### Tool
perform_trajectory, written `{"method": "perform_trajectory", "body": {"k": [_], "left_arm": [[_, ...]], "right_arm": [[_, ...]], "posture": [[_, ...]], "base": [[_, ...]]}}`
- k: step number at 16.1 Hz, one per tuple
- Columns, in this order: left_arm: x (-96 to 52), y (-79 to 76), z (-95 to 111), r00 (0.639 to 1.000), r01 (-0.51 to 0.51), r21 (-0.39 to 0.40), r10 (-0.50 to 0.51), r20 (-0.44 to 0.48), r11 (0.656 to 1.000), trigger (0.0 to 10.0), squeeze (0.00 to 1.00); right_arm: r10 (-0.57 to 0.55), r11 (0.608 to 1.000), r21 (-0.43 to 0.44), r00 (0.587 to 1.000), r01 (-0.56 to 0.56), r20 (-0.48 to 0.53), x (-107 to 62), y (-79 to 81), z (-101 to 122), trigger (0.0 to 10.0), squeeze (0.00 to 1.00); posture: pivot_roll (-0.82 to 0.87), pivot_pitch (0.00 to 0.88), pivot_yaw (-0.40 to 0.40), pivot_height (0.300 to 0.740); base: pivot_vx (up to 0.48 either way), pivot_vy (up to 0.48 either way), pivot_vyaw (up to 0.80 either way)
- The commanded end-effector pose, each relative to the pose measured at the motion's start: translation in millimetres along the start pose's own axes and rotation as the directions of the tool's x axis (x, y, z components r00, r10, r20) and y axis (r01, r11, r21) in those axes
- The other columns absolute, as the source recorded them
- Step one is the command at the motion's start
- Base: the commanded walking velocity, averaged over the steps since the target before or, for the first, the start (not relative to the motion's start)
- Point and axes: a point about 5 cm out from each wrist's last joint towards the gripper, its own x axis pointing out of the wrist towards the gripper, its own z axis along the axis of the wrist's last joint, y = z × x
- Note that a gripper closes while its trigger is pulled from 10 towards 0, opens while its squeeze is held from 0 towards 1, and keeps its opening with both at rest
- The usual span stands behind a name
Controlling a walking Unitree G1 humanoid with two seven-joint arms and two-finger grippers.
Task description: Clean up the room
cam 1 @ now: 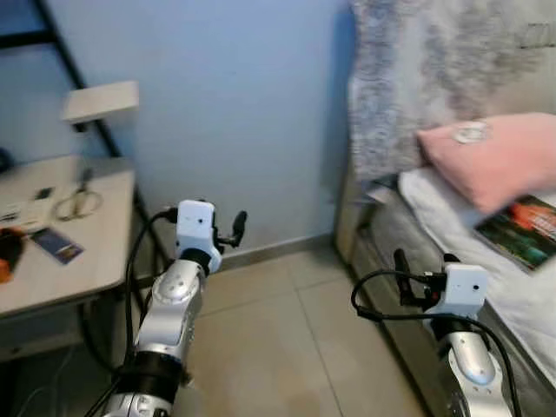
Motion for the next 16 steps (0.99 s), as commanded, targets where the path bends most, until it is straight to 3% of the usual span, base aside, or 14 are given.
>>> {"method": "perform_trajectory", "body": {"k": [1,4,6,9,10,12,13,16], "left_arm": [[5.2,-10.6,4,1.000,0.029,0.004,-0.029,0.011,1.000,10.0,0.00],[6.5,-10.4,6,1.000,0.021,0.015,-0.021,0.023,1.000,10.0,0.00],[5.1,-15.4,6,0.997,0.076,-0.004,-0.075,0.030,0.997,10.0,0.00],[0.7,-6.6,-1,1.000,0.004,-0.150,-0.005,-0.006,0.989,10.0,0.00],[-7.7,-6.5,-4,0.999,0.052,-0.161,-0.053,-0.008,0.986,10.0,0.00],[-25.5,-10.3,-8,0.990,0.138,-0.118,-0.141,-0.016,0.983,10.0,0.00],[-27.0,-13.6,-5,0.988,0.151,-0.106,-0.152,-0.002,0.983,10.0,0.00],[-16.0,-17.2,2,0.991,0.135,-0.064,-0.134,0.013,0.989,10.0,0.00]], "right_arm": [[-0.021,1.000,-0.011,1.000,0.021,-0.001,-1.0,-6.8,1,10.0,0.21],[-0.034,0.999,0.014,0.999,0.034,0.002,-1.1,-8.4,1,10.0,0.21],[-0.066,0.997,0.024,0.998,0.067,-0.011,-0.5,-11.2,0,10.0,0.15],[-0.050,0.999,0.019,0.999,0.050,-0.011,-4.5,-11.1,0,10.0,0.14],[-0.028,1.000,-0.004,1.000,0.028,-0.010,-11.8,-11.3,1,10.0,0.14],[-0.020,1.000,-0.014,0.999,0.020,-0.039,-28.6,-13.4,-6,10.0,0.15],[-0.024,1.000,-0.018,0.998,0.023,-0.063,-35.4,-14.5,-11,10.0,0.15],[-0.018,1.000,-0.014,0.997,0.017,-0.072,-35.6,-13.5,-12,10.0,0.14]], "posture": [[-0.13,0.000,0.074,0.734],[-0.13,0.000,0.073,0.740],[-0.13,0.000,0.074,0.740],[-0.13,0.000,0.070,0.740],[-0.13,0.000,0.068,0.740],[-0.13,0.000,0.064,0.740],[-0.13,0.000,0.060,0.740],[-0.13,0.000,0.056,0.740]], "base": [[0.379,-0.292,0.48],[0.000,0.000,0.45],[0.000,0.000,0.00],[0.349,0.296,0.00],[0.375,0.300,0.00],[0.377,0.294,0.00],[0.394,0.274,0.00],[0.000,0.000,0.00]]}}
